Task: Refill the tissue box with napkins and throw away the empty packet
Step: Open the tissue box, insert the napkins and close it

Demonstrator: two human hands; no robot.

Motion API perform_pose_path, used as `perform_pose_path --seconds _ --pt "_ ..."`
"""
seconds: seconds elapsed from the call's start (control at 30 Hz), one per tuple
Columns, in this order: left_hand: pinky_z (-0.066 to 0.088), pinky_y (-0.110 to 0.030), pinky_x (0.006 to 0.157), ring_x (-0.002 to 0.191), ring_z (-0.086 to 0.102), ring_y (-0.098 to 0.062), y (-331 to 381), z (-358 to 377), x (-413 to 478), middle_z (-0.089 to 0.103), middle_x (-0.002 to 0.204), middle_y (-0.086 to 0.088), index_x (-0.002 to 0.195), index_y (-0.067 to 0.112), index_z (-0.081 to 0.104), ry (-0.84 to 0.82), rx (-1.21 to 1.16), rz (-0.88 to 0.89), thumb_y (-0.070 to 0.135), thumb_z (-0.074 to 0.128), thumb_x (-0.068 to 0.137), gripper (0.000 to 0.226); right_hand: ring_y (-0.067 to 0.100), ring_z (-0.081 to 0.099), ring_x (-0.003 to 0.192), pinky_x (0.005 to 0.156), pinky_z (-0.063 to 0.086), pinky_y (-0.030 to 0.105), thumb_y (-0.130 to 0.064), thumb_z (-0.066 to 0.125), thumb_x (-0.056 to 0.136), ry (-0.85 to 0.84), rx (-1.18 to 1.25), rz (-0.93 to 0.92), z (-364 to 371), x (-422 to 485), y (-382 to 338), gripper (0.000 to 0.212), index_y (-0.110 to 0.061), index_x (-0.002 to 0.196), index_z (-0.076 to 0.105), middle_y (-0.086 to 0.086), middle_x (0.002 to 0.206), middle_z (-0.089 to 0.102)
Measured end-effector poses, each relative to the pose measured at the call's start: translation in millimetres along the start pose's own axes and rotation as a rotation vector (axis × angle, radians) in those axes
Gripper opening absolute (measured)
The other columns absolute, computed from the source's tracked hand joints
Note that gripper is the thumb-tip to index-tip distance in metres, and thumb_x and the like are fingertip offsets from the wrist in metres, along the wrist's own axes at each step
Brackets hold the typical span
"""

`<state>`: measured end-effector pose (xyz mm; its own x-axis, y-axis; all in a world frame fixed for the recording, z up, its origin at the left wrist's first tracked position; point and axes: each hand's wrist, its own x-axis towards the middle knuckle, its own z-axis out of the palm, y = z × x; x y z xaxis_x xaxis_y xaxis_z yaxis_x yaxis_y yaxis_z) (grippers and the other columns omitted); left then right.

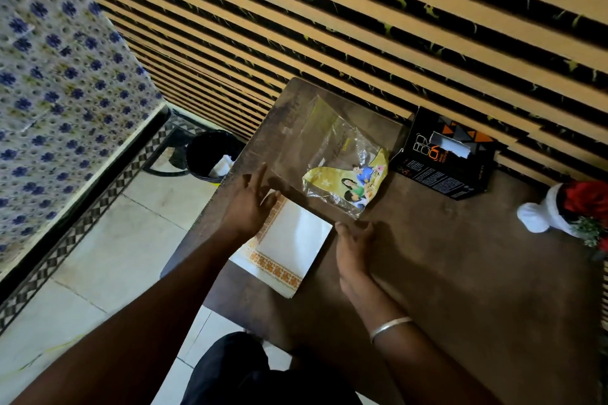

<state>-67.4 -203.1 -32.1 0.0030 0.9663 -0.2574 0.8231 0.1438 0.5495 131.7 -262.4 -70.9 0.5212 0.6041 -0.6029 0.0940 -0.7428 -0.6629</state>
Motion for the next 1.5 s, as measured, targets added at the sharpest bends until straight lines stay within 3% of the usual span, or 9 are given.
perform_pose_path --seconds 0.1,0.2,0.37,0.6,0.83,1.03,1.17,1.3,1.5 --pt "0.035 -0.025 0.095 0.118 0.059 -0.017 20 0 21 0.048 0.141 -0.006 0.155 0.033 0.021 -0.067 -0.188 -0.024 0.044 0.052 0.099 0.065 0.037 0.042 0.136 0.109 0.042 0.054 -0.037 0.066 0.080 0.025 0.108 -0.054 -6 28 -29 0.093 -0.024 0.155 0.013 0.017 0.156 0.028" --pt "0.050 -0.042 0.101 0.113 0.063 -0.018 26 1 38 0.050 0.143 -0.006 0.141 0.033 0.044 -0.158 -0.398 -0.016 0.041 0.055 0.095 0.048 0.032 0.054 0.124 0.104 0.048 0.052 -0.015 0.063 0.089 -0.061 0.196 -0.072 -3 49 -50 0.074 -0.026 0.151 0.026 0.014 0.149 0.041" --pt "0.049 -0.033 0.091 0.112 0.060 -0.023 33 -14 65 0.056 0.137 -0.012 0.137 0.003 0.051 -0.083 -0.509 -0.122 0.007 0.050 0.098 0.039 0.020 0.051 0.126 0.110 0.044 0.046 -0.012 0.058 0.093 -0.219 0.223 -0.093 8 64 -84 0.058 -0.025 0.147 0.040 -0.003 0.135 0.050" --pt "0.054 -0.047 0.095 0.111 0.061 -0.030 8 -26 89 0.051 0.140 -0.015 0.147 0.013 0.040 0.046 -0.494 -0.182 0.017 0.059 0.093 0.058 0.023 0.043 0.135 0.108 0.041 0.038 -0.018 0.057 0.098 -0.375 0.269 -0.030 11 61 -111 0.060 -0.021 0.152 0.031 0.008 0.156 0.036" --pt "0.036 -0.047 0.105 0.132 0.037 -0.035 43 -5 74 0.038 0.143 -0.019 0.146 0.012 0.036 0.395 -0.176 -0.036 0.036 0.062 0.089 0.067 0.027 0.049 0.127 0.091 0.050 0.035 -0.024 0.065 0.092 0.190 0.104 -0.300 -70 92 -82 0.050 -0.023 0.139 0.047 0.011 0.146 0.040" --pt "0.029 -0.023 0.108 0.141 0.038 -0.024 148 47 63 0.037 0.155 -0.010 0.153 0.011 0.029 -0.095 -0.418 0.263 0.039 0.060 0.095 0.072 0.034 0.047 0.132 0.111 0.040 0.046 -0.061 0.061 0.064 0.538 0.197 -0.176 -159 137 -64 0.096 -0.029 0.148 0.027 0.011 0.150 0.040" --pt "0.023 -0.027 0.115 0.148 0.028 -0.019 195 77 59 0.023 0.163 -0.001 0.158 0.019 0.015 -0.382 -0.557 0.144 0.056 0.057 0.091 0.088 0.025 0.045 0.132 0.111 0.041 0.042 -0.053 0.070 0.072 0.423 0.292 -0.139 -188 161 -55 0.101 -0.027 0.154 0.017 0.008 0.154 0.035" --pt "0.035 -0.009 0.088 0.128 0.042 -0.007 226 88 58 0.045 0.147 0.006 0.152 0.024 0.029 -0.472 -0.676 0.128 0.039 0.059 0.096 0.066 0.025 0.060 0.118 0.090 0.055 0.041 -0.064 0.073 0.066 0.123 0.388 -0.076 -199 174 -48 0.098 -0.027 0.148 0.033 0.008 0.142 0.054" --pt "0.041 -0.002 0.067 0.118 0.051 -0.009 233 90 57 0.051 0.141 0.004 0.151 0.026 0.033 -0.472 -0.799 0.119 0.027 0.062 0.095 0.063 0.028 0.064 0.110 0.067 0.057 0.033 -0.042 0.067 0.081 -0.014 0.486 -0.156 -198 165 -53 0.077 -0.026 0.148 0.035 0.012 0.134 0.060"
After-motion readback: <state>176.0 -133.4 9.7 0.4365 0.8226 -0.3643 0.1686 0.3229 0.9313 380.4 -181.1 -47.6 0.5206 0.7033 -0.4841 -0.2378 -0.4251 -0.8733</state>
